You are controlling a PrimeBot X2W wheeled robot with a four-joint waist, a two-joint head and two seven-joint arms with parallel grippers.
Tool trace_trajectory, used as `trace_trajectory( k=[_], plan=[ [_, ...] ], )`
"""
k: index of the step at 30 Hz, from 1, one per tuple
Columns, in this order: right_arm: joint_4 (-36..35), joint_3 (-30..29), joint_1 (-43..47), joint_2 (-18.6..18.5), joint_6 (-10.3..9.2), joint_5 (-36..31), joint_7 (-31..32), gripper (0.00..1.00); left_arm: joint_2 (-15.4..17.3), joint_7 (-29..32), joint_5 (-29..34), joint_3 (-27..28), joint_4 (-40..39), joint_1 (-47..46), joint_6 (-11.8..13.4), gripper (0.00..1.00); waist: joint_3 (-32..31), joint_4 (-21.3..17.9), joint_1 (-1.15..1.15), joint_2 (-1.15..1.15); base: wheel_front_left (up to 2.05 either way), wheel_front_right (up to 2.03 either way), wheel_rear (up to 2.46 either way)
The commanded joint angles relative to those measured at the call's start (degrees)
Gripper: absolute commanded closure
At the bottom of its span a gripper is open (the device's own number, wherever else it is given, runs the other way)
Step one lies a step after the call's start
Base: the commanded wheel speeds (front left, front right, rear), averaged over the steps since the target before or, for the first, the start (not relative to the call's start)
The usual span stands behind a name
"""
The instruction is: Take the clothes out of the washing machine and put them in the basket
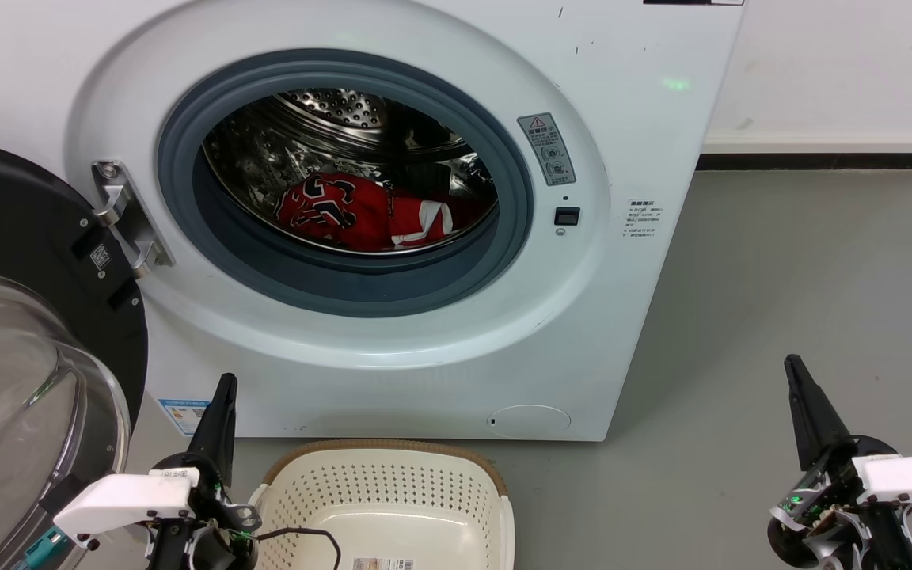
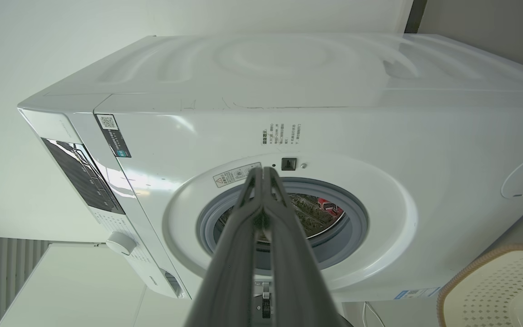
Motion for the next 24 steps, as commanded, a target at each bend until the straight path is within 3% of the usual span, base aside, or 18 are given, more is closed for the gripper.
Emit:
trace_trajectory(
  k=[1, 24],
  plan=[
    [0.04, -0.04, -0.67, -0.27, -0.02, 0.20, 0.06, 1.00, -0.12, 0.10, -0.12, 0.12, -0.03, -0.36, -0.11, 1.00, 0.00, 0.00, 0.00, 0.00, 0.00, 0.00, 0.00],
    [0.04, -0.04, -0.68, -0.27, -0.02, 0.20, 0.06, 1.00, -0.12, 0.10, -0.12, 0.12, -0.03, -0.36, -0.11, 1.00, 0.00, 0.00, 0.00, 0.00, 0.00, 0.00, 0.00]
  ],
)
